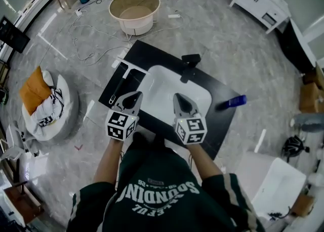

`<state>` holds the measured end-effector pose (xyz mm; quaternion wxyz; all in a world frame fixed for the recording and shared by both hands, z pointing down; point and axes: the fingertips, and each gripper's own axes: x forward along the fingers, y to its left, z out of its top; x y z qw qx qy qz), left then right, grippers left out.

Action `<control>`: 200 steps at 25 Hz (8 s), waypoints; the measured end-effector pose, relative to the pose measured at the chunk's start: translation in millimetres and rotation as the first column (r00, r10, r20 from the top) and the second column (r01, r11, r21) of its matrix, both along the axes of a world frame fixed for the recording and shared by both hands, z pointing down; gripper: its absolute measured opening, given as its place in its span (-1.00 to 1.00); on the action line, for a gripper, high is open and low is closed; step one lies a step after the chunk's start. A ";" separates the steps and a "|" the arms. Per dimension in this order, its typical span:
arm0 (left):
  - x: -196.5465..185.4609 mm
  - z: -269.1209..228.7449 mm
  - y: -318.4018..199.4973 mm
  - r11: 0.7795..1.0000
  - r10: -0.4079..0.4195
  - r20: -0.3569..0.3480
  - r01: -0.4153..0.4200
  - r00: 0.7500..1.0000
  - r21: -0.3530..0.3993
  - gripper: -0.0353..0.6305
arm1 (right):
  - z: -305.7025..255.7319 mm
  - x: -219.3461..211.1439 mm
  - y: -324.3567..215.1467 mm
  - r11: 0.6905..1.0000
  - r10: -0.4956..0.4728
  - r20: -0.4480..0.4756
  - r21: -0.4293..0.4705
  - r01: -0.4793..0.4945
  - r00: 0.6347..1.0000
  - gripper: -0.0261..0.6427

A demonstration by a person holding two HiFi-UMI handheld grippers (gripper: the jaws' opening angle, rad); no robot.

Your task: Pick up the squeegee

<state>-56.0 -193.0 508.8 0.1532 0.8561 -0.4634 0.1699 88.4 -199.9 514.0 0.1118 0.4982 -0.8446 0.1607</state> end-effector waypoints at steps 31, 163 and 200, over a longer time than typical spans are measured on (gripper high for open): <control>-36.8 5.3 -104.9 0.994 0.099 -0.011 -0.098 0.995 0.040 -0.84 | 16.2 -18.8 -52.1 0.977 0.208 -0.035 -0.034 -0.209 0.977 -0.92; 7.6 -10.7 -140.0 0.981 0.189 -0.004 -0.189 0.982 -0.038 -0.63 | -7.9 69.9 -37.0 0.903 0.429 -0.042 0.036 -0.428 0.902 -0.92; 15.2 -29.0 -134.0 0.976 0.218 -0.030 -0.218 0.976 0.002 -0.63 | -32.2 78.6 -30.0 0.888 0.456 -0.046 0.091 -0.451 0.889 -0.92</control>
